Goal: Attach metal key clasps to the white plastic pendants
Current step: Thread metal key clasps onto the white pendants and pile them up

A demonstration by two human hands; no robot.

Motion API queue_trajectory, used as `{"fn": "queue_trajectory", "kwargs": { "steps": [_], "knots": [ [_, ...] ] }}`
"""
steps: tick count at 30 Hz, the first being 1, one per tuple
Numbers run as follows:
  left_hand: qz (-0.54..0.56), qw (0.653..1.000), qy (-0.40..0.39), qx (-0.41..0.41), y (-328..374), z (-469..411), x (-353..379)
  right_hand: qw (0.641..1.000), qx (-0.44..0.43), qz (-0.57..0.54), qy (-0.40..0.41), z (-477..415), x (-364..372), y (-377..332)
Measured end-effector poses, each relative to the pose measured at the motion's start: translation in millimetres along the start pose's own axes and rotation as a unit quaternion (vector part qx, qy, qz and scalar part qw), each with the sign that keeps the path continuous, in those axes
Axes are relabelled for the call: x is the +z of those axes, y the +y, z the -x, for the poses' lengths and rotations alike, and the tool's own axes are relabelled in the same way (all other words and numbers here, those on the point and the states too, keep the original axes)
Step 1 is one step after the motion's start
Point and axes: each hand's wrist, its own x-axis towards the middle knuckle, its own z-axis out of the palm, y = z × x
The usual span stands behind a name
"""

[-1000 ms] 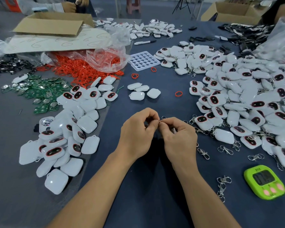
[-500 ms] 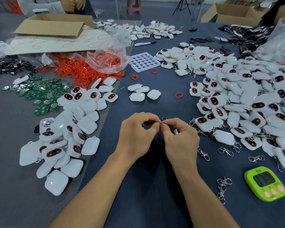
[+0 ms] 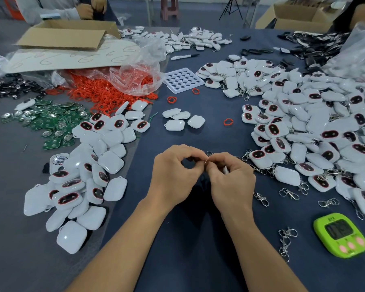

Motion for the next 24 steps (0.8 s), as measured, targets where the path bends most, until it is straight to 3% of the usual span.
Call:
{"fn": "queue_trajectory", "kwargs": {
  "steps": [13, 24],
  "knots": [
    [0.088, 0.989, -0.077, -0.087, -0.5, -4.5, -8.7, 0.998, -0.012, -0.055, -0.025, -4.8, -1.2, 7.2],
    [0.141, 0.959, -0.190, -0.156, -0.5, -9.9, -26.1, 0.979, -0.011, -0.128, -0.155, -6.6, -10.6, 3.7]
  ]
}}
